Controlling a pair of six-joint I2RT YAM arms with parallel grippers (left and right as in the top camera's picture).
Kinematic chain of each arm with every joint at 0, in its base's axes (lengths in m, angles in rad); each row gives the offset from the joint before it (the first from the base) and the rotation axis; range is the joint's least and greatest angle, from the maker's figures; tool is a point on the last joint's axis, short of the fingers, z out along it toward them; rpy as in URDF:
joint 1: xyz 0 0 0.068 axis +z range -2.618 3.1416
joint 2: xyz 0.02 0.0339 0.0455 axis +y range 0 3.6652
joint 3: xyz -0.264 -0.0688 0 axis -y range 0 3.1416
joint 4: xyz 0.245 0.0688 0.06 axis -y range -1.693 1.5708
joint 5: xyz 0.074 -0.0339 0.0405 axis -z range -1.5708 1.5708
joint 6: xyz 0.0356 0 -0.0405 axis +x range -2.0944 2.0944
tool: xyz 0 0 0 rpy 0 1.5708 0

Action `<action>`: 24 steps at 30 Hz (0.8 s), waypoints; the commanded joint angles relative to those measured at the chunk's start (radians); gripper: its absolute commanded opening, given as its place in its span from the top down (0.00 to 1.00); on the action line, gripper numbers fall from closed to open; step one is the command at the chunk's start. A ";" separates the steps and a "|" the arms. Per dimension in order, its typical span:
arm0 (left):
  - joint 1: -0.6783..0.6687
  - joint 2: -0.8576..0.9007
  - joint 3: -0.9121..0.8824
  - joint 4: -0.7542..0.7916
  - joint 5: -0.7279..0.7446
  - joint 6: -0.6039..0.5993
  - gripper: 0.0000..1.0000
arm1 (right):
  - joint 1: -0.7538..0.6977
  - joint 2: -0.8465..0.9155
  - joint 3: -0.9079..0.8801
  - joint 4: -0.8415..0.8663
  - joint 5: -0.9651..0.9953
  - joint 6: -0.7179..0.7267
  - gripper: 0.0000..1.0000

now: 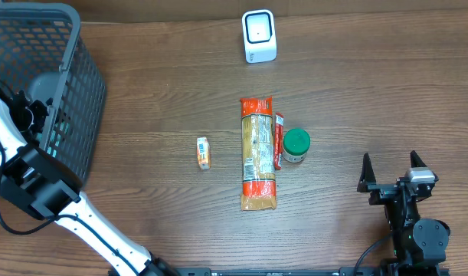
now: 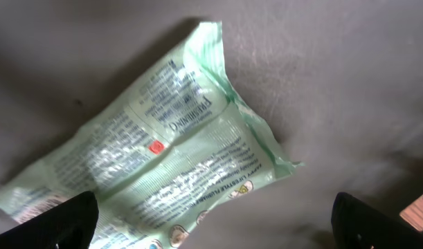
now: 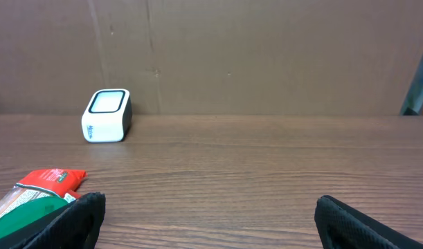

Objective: Scan the item barcode
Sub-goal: 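Move the left gripper into the basket toward the green wipes pack, then grasp the light-green wipes pack with the left gripper and lift it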

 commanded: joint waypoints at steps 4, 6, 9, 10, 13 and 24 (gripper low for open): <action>-0.031 0.023 0.039 -0.006 -0.108 0.010 0.00 | -0.005 -0.010 -0.011 0.006 0.001 -0.001 0.00; -0.050 0.022 0.039 -0.006 -0.147 0.010 0.00 | -0.005 -0.010 -0.011 0.006 0.001 -0.001 0.00; -0.084 0.022 0.039 -0.006 -0.206 0.011 0.00 | -0.005 -0.010 -0.011 0.006 0.001 -0.001 0.00; -0.098 0.022 0.039 -0.002 -0.235 0.015 0.00 | -0.005 -0.010 -0.011 0.006 0.001 -0.001 0.00; -0.132 0.022 0.039 0.024 -0.320 0.016 0.00 | -0.005 -0.010 -0.011 0.006 0.001 -0.001 0.00; -0.154 0.023 0.028 0.066 -0.336 0.163 0.00 | -0.005 -0.010 -0.011 0.006 0.001 -0.001 0.00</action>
